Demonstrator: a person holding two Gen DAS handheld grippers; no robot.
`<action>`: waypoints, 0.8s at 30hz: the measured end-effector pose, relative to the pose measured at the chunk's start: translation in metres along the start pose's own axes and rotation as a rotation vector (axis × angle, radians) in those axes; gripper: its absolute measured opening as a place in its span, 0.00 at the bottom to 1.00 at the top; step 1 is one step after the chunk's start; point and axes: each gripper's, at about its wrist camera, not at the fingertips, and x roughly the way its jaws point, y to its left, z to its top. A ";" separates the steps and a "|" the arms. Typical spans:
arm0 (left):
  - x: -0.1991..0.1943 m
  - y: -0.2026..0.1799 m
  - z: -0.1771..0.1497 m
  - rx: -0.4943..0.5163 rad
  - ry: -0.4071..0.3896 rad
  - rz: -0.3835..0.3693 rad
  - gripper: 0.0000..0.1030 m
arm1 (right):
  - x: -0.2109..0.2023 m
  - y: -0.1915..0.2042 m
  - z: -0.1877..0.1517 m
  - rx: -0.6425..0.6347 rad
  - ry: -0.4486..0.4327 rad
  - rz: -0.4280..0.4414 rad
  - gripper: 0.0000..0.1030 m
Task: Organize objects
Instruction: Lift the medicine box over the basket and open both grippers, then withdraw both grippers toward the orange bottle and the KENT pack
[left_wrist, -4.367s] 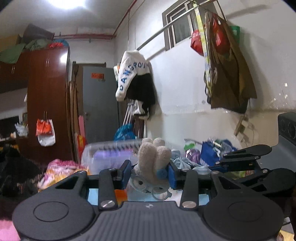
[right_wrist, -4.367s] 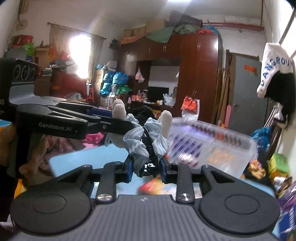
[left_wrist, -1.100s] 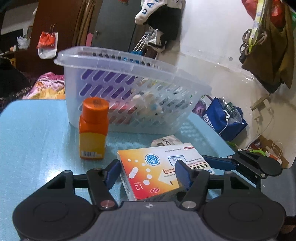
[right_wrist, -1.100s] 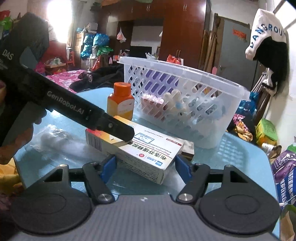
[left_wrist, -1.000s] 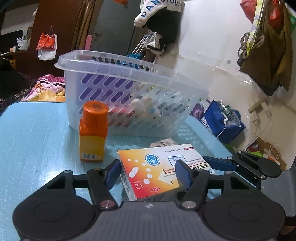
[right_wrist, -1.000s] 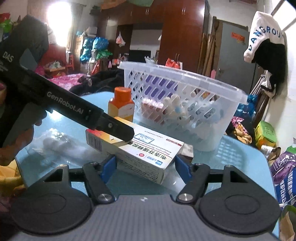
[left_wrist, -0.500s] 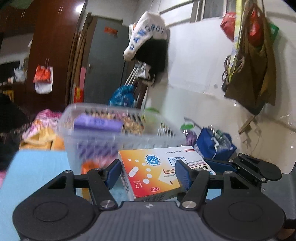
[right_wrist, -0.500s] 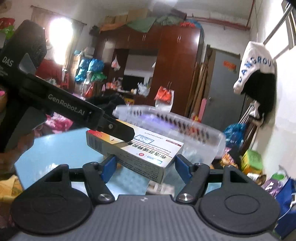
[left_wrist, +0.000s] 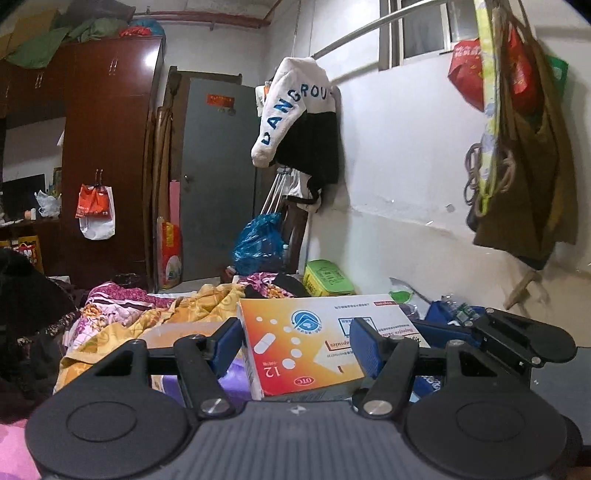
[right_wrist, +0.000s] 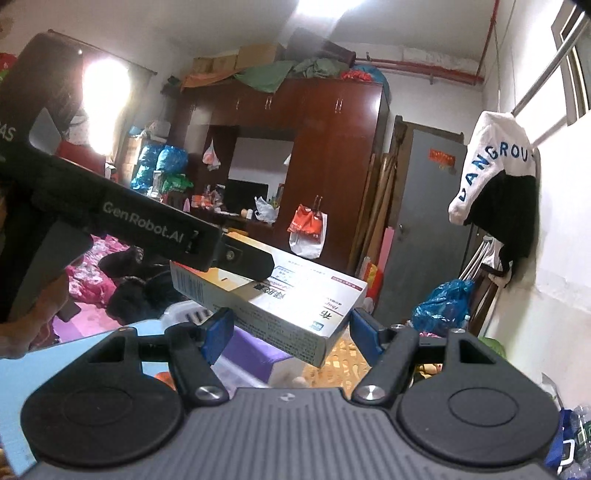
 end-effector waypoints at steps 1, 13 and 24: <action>0.008 0.001 0.001 0.001 0.008 0.008 0.66 | 0.009 -0.003 -0.001 0.003 0.009 0.000 0.70; 0.088 0.018 -0.025 0.055 0.112 0.129 0.68 | 0.065 -0.021 -0.041 0.038 0.165 -0.051 0.87; -0.035 0.020 -0.062 0.087 -0.022 0.138 0.93 | -0.023 -0.025 -0.060 0.187 0.126 -0.063 1.00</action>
